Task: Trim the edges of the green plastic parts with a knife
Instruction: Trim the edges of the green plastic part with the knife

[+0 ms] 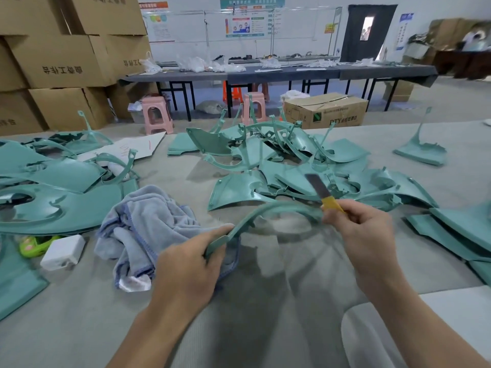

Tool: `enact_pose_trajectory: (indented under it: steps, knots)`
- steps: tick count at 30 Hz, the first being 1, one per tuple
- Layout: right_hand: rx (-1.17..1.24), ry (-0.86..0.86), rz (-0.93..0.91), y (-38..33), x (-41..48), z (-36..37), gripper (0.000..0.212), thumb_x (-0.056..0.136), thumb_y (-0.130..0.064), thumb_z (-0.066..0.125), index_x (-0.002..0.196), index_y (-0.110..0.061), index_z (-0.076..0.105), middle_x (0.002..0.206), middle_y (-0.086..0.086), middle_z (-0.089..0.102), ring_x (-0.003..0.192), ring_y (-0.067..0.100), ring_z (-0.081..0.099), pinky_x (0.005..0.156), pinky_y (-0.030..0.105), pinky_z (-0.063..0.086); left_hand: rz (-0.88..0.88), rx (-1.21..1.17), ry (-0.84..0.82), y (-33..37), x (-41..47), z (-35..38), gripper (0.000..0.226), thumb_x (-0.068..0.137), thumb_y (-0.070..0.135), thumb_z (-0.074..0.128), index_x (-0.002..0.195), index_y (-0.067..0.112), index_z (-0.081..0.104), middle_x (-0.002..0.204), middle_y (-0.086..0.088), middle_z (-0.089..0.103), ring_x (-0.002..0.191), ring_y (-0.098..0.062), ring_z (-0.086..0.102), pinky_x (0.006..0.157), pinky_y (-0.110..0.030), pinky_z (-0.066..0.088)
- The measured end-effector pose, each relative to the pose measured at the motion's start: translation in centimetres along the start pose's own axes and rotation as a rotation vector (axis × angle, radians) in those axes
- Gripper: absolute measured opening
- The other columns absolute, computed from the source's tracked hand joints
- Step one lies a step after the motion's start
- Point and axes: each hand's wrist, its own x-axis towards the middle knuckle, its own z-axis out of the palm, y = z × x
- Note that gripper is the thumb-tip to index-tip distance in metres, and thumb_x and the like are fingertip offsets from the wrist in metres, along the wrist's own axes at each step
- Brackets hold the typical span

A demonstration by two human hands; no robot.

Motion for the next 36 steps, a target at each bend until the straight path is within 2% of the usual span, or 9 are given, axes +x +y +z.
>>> enact_pose_trajectory:
  steps: [3,8,12,15,24,27,30,33,36]
  knots:
    - [-0.134,-0.065,-0.049,-0.2,-1.1,0.7,0.021,0.094,-0.018,0.07,0.073,-0.019,0.069,0.06,0.008,0.059,0.053,0.01,0.043,0.051,0.031,0.035,0.021,0.056,0.096,0.3,-0.4,0.2,0.035,0.084,0.027,0.063,0.115,0.04,0.074,0.061,0.013,0.069,0.06,-0.008,0.059,0.058,-0.017,0.04]
    - [-0.317,-0.247,0.011,-0.2,-2.7,3.2,0.03,0.098,-0.029,0.062,0.07,-0.02,0.064,0.057,-0.002,0.065,0.048,0.004,0.046,0.05,0.024,0.038,0.127,0.08,0.114,1.0,-0.4,0.1,0.038,0.086,0.034,0.053,0.116,0.034,0.076,0.079,0.019,0.076,0.074,-0.003,0.062,0.062,-0.01,0.039]
    - [-0.588,-0.036,0.28,1.1,-1.0,1.9,0.038,0.101,-0.029,0.057,0.072,-0.008,0.069,0.066,0.007,0.069,0.069,0.025,0.064,0.066,0.036,0.048,-0.028,-0.137,0.131,1.0,-0.3,-0.4,0.038,0.088,0.022,0.068,0.11,0.053,0.072,0.098,0.041,0.067,0.081,0.023,0.06,0.072,0.005,0.038]
    - [-0.739,0.174,0.368,1.6,-0.5,-0.3,0.042,0.102,-0.025,0.055,0.067,-0.003,0.064,0.062,0.009,0.059,0.07,0.036,0.055,0.065,0.038,0.04,-0.174,-0.247,0.141,0.9,-0.1,-0.8,0.071,0.084,0.008,0.076,0.098,0.076,0.059,0.087,0.047,0.064,0.076,0.022,0.06,0.069,0.005,0.04]
    - [-0.339,-0.14,0.173,1.3,-2.8,3.5,0.031,0.099,-0.027,0.053,0.071,-0.017,0.064,0.052,0.001,0.065,0.045,0.012,0.051,0.05,0.033,0.041,-0.028,-0.193,0.08,0.9,-0.4,-0.2,0.057,0.087,0.016,0.073,0.118,0.062,0.059,0.095,0.052,0.06,0.085,0.018,0.063,0.072,0.004,0.041]
    - [-0.506,0.063,0.338,2.3,-1.4,2.3,0.037,0.096,-0.03,0.057,0.065,-0.012,0.068,0.058,0.004,0.068,0.061,0.023,0.064,0.063,0.038,0.051,-0.117,-0.19,0.114,-0.1,-0.5,0.3,0.039,0.083,0.011,0.078,0.1,0.046,0.075,0.08,0.039,0.066,0.065,0.008,0.062,0.062,0.002,0.04]
    - [-0.444,0.276,0.45,2.6,-0.1,0.3,0.038,0.093,-0.024,0.06,0.059,-0.009,0.068,0.053,0.003,0.067,0.061,0.028,0.066,0.066,0.041,0.052,-0.182,-0.137,0.19,-0.5,0.1,0.2,0.021,0.081,0.024,0.08,0.09,0.037,0.067,0.075,0.034,0.062,0.065,0.011,0.057,0.056,0.0,0.037]
    - [-0.224,0.323,0.331,1.8,-0.7,0.4,0.03,0.091,-0.023,0.056,0.065,-0.019,0.07,0.05,0.001,0.063,0.052,0.019,0.055,0.061,0.039,0.047,-0.345,-0.323,0.105,-0.6,0.9,0.0,0.036,0.073,0.039,0.07,0.107,0.048,0.064,0.082,0.034,0.069,0.073,0.01,0.065,0.061,-0.011,0.049]
    - [-0.191,0.28,0.037,0.2,-2.5,1.6,0.034,0.095,-0.032,0.053,0.067,-0.014,0.059,0.056,0.002,0.059,0.05,0.014,0.049,0.053,0.034,0.041,-0.575,-0.532,-0.105,-1.8,1.5,0.4,0.029,0.078,0.022,0.078,0.09,0.049,0.074,0.082,0.015,0.077,0.071,-0.007,0.073,0.062,-0.03,0.058]
